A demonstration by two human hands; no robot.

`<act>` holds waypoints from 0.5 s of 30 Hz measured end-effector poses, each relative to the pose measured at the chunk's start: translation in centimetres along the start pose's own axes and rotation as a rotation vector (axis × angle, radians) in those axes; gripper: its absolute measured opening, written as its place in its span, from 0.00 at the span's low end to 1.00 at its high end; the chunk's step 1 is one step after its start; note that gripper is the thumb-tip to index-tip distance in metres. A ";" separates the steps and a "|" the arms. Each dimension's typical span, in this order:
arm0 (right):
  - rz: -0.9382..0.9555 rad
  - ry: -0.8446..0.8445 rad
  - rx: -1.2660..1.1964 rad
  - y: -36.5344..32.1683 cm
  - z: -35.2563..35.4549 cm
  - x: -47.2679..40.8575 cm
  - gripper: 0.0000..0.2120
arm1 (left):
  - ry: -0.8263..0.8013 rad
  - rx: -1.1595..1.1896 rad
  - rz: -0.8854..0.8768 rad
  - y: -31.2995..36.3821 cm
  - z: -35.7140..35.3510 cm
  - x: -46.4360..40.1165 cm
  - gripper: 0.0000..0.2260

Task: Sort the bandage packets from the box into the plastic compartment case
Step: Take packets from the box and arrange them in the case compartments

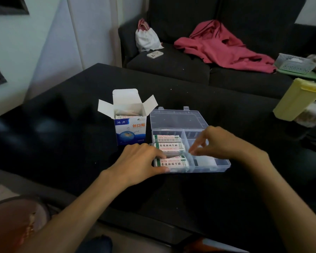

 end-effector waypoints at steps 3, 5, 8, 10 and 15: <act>-0.005 -0.035 0.171 -1.5 -1.2 -0.6 0.11 | -0.011 0.015 0.003 0.0 -0.1 0.1 0.22; 0.019 -0.002 0.247 -2.3 -1.7 -0.8 0.11 | -0.025 0.022 0.002 0.0 -0.2 0.1 0.21; 0.081 0.000 0.319 -3.3 -2.0 -0.7 0.13 | -0.028 0.030 0.004 -0.1 -0.3 0.1 0.20; 0.073 -0.056 0.379 -3.7 -2.2 -0.7 0.14 | -0.022 0.042 0.012 -0.2 -0.2 0.0 0.21; 0.007 -0.074 0.432 -3.7 -1.9 -1.4 0.14 | -0.027 0.042 0.023 -0.4 -0.3 -0.1 0.21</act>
Point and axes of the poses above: each hand's wrist, its own x-axis away from the middle knuckle, its own z-axis out of the back of the hand, y = z × x, the point moved 4 cm from there along -x, towards the middle knuckle, and after that the axes turned 15 degrees about -z, right-handed, at the moved point
